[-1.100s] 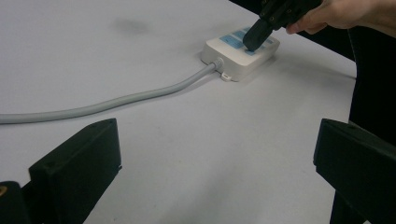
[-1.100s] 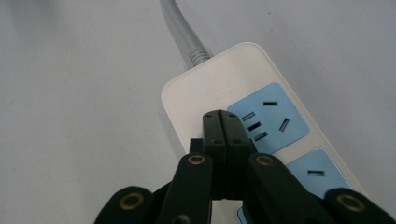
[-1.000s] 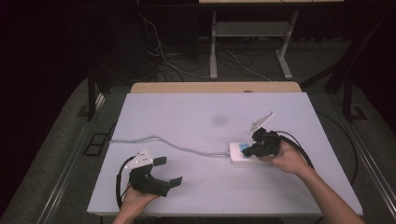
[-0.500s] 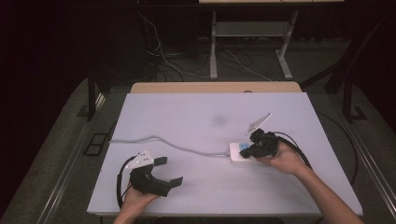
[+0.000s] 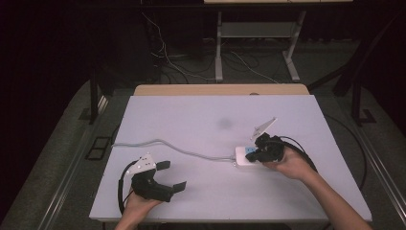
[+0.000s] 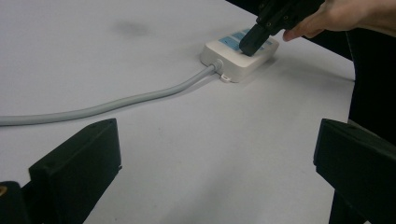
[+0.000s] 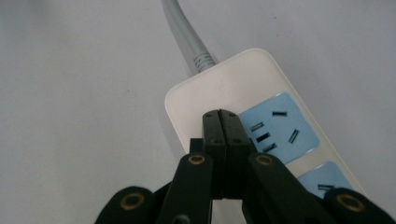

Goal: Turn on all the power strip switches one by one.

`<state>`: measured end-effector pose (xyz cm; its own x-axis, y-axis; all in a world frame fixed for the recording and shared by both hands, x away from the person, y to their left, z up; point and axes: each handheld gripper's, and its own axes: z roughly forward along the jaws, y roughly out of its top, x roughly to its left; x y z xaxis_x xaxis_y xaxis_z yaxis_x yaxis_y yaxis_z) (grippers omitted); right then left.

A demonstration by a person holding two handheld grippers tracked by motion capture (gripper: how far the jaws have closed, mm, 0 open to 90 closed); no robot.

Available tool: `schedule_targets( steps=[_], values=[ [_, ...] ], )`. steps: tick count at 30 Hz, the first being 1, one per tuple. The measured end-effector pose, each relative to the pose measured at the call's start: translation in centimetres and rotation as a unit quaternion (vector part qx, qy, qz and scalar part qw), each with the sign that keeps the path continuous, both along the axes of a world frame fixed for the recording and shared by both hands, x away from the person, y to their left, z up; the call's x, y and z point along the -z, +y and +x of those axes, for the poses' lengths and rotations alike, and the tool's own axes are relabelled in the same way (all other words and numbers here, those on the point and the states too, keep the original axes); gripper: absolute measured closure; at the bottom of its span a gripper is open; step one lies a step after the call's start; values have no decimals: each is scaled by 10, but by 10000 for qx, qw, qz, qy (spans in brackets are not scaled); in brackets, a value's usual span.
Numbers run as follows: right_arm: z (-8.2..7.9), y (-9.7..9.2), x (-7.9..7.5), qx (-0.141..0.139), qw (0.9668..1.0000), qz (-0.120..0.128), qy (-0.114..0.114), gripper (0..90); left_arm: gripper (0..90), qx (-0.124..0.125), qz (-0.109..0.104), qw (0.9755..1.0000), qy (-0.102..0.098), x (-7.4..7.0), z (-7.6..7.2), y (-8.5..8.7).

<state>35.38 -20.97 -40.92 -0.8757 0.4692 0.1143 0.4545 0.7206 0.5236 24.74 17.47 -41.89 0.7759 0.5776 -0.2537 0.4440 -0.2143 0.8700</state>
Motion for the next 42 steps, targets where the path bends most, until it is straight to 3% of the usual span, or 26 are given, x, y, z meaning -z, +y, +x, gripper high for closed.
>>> schedule_targets(
  steps=[4,9,11,16,28,34,38,42],
  values=[
    [-1,-5,3,6,9997,231,-34,900,0,-5,7,10000,-1,0,0,1],
    [-1,-2,1,-57,9998,101,-164,900,0,-42,-28,10000,51,2,4,2],
    [0,-3,-1,22,9997,198,-103,900,0,-36,-22,10000,76,2,4,1],
    [-1,-10,-9,212,9980,550,-218,900,0,-20,-17,10000,56,2,2,1],
    [-12,-37,-32,649,9941,795,-364,864,0,-24,-38,10000,55,2,2,-1],
    [-18,-53,-36,972,9897,1005,-313,709,0,-27,-55,10000,49,1,2,0],
    [-25,-61,-37,1193,9856,1168,-249,491,0,-33,-70,10000,44,1,2,0],
    [-34,-69,-37,1481,9798,1288,-385,308,0,-42,-82,9999,43,1,2,0]
  ],
)
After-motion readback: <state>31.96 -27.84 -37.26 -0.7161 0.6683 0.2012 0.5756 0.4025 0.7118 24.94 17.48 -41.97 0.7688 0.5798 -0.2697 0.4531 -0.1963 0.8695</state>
